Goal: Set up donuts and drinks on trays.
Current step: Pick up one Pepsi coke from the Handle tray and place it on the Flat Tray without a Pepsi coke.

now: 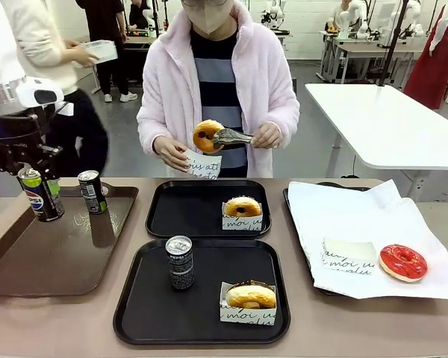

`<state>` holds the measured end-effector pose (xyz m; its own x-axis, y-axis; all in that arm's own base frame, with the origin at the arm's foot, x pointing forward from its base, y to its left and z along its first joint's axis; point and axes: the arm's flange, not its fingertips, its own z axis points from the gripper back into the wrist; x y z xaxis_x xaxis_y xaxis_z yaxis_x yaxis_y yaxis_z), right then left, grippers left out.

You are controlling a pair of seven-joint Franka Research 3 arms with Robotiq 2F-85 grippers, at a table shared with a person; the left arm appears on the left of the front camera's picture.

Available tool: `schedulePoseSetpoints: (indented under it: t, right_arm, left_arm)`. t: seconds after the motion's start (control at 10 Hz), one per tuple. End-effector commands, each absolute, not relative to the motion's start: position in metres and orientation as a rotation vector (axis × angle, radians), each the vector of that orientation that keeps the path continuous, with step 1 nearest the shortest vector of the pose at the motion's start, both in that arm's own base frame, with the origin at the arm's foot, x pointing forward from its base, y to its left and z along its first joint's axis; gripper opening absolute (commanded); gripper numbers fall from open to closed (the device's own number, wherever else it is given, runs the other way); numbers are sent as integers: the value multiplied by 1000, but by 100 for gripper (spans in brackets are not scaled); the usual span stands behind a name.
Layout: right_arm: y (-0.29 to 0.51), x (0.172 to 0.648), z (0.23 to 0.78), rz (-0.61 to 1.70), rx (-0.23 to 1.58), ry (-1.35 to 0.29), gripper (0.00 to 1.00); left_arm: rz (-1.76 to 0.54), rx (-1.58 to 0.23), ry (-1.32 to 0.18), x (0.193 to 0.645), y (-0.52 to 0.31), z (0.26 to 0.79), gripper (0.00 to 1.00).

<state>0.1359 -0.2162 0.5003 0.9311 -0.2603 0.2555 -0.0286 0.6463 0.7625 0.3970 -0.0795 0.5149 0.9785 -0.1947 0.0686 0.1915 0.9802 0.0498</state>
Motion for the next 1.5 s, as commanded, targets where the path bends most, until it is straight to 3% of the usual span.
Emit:
schedulePoseSetpoints:
  t: [0.0,0.2,0.3,0.7,1.1,1.2,1.4]
  right_arm:
    - [-218,134,499,-132,867,-364,100]
    - [-218,134,499,-132,867,-364,100]
    - [-218,134,499,-132,867,-364,100]
    - [-218,134,499,-132,867,-364,100]
    - [-218,134,499,-132,867,-364,100]
    - [-218,134,499,-132,867,-364,100]
    - [-218,134,499,-132,867,-364,100]
  left_arm:
    - [-176,51,-82,402,-79,509,4]
    - [-195,43,-73,397,-80,515,4]
    - [-203,46,-75,395,-84,516,58]
    - [-299,-68,-153,423,-148,510,58]
    - [-380,-133,-96,447,-186,484,58]
    - [-425,-96,-45,436,-171,482,58]
    - [-536,-62,55,374,-105,500,58]
